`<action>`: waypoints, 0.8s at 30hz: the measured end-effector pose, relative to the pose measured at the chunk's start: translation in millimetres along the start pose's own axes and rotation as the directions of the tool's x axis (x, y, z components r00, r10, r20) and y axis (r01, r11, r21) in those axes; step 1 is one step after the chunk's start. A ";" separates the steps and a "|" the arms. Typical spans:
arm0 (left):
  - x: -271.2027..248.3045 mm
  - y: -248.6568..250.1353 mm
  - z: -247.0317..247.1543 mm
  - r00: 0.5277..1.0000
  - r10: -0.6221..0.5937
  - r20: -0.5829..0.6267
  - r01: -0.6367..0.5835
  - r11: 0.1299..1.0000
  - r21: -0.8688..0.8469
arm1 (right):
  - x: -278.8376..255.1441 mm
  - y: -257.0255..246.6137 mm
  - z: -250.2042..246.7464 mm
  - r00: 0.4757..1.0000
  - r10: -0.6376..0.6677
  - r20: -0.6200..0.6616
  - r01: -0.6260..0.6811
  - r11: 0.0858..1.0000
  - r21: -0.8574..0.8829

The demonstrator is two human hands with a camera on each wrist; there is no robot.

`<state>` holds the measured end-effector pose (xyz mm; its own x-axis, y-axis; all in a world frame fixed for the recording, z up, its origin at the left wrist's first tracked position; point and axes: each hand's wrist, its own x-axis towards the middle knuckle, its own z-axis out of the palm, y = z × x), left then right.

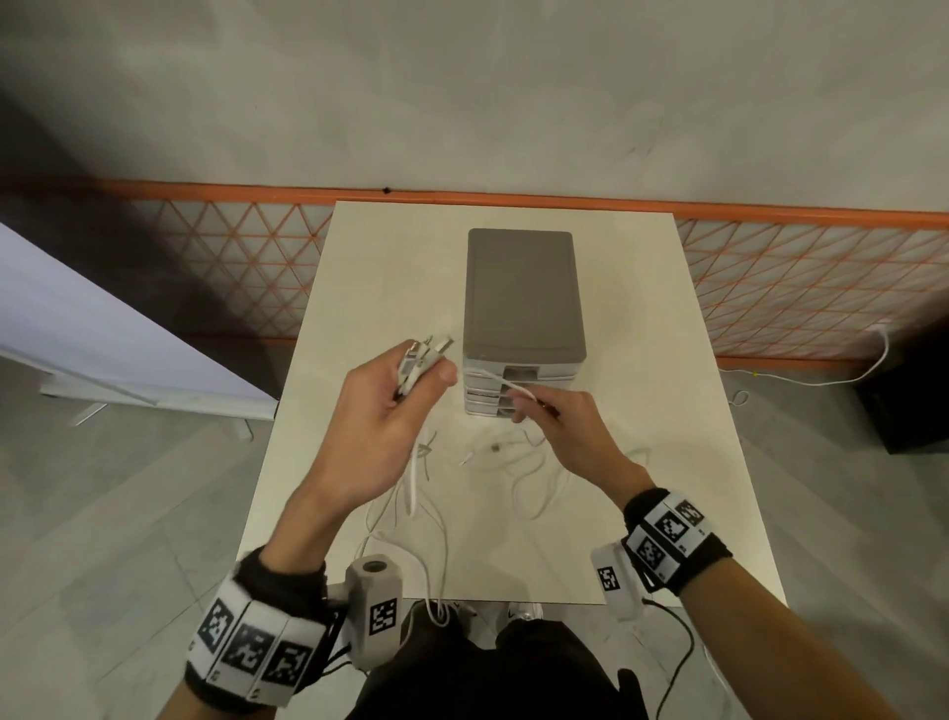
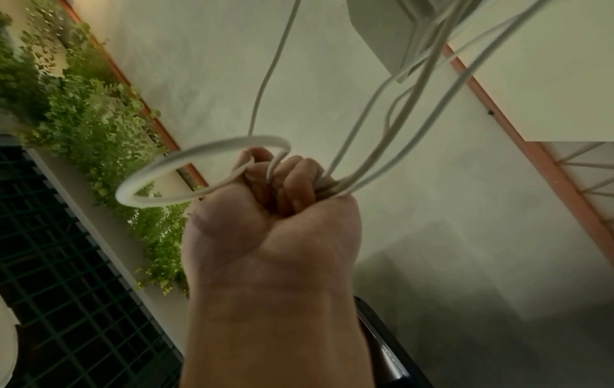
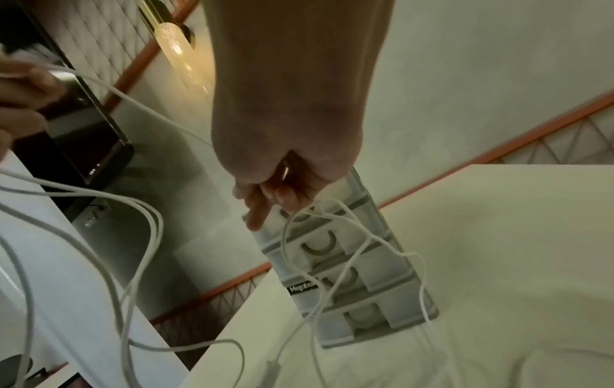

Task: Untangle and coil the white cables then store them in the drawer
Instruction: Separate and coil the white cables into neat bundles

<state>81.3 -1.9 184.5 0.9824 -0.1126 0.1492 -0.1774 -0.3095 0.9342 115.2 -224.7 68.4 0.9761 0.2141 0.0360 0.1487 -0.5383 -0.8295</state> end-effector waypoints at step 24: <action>-1.5 -32.2 42.7 0.972 -0.119 0.202 -0.036 0.777 0.629 | -10.1 -55.1 -25.1 0.975 -0.108 0.196 0.141 0.977 -0.163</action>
<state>83.0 -32.0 140.4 0.9641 -0.2635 -0.0317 -0.2098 -0.8299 0.5169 101.1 -217.7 127.7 0.9045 0.4263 0.0156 0.3084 -0.6282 -0.7143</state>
